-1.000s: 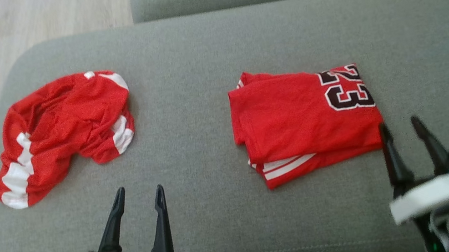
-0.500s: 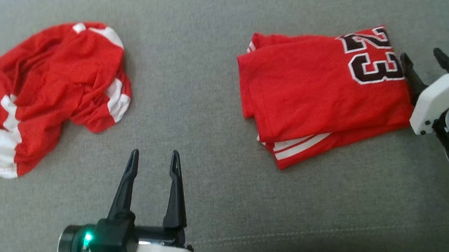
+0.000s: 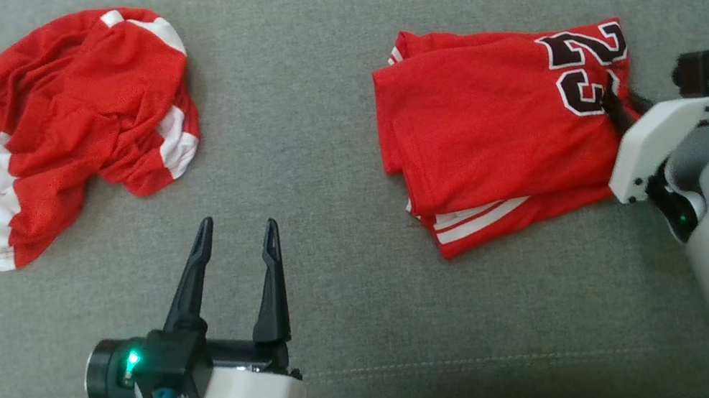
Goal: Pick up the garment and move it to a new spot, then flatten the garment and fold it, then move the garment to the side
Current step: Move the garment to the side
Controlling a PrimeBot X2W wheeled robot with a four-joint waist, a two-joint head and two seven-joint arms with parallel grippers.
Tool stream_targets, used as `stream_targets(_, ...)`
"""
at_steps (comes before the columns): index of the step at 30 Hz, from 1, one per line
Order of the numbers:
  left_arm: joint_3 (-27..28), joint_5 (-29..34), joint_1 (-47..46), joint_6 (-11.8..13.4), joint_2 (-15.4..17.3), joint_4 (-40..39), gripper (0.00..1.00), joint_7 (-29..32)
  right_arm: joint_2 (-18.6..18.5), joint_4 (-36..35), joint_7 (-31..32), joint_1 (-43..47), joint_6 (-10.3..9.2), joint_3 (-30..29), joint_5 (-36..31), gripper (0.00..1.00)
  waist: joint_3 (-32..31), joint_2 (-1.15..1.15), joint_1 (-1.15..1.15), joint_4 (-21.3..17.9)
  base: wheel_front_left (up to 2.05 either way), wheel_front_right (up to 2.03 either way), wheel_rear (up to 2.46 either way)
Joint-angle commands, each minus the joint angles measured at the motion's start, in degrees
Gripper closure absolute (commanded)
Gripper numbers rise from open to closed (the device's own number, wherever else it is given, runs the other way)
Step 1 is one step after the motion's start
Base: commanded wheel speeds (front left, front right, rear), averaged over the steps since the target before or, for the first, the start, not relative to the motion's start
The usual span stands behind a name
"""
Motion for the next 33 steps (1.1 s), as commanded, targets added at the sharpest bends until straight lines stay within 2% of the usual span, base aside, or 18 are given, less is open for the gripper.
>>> stream_targets(1,1.7,-0.3,-2.3,0.2,-0.2,-2.2,0.00,-0.7,0.6,-0.3,-0.1,-0.5,0.37,2.7,1.1,1.00,0.5,0.00,-0.01,-0.4,0.00,0.00,0.00)
stream_targets(7,2.3,-0.4,-2.7,0.2,-0.2,-3.0,0.00,-0.7,-2.7,-2.5,-2.5,-2.6,0.37,4.6,4.3,1.00,2.0,0.00,-0.01,-2.8,0.00,0.00,0.00)
stream_targets(16,3.4,0.8,-4.0,-1.4,-0.2,-4.2,0.00,-0.7,-11.0,-10.3,-2.6,-5.2,0.37,5.7,4.7,1.00,5.2,0.00,-0.01,-9.0,0.00,0.00,0.00)
stream_targets(24,3.8,2.1,-5.9,-3.2,-0.1,-5.5,0.00,-0.7,-16.7,-23.0,0.6,-5.9,0.37,1.2,3.8,1.00,9.6,0.00,-0.01,-14.8,0.00,0.00,0.00)
stream_targets(33,3.2,3.2,-8.4,-4.5,0.5,-6.7,0.00,-0.7,-18.5,-35.3,5.9,-4.2,0.37,-5.6,0.1,1.00,14.0,0.00,-0.01,-17.7,0.00,0.00,0.00)
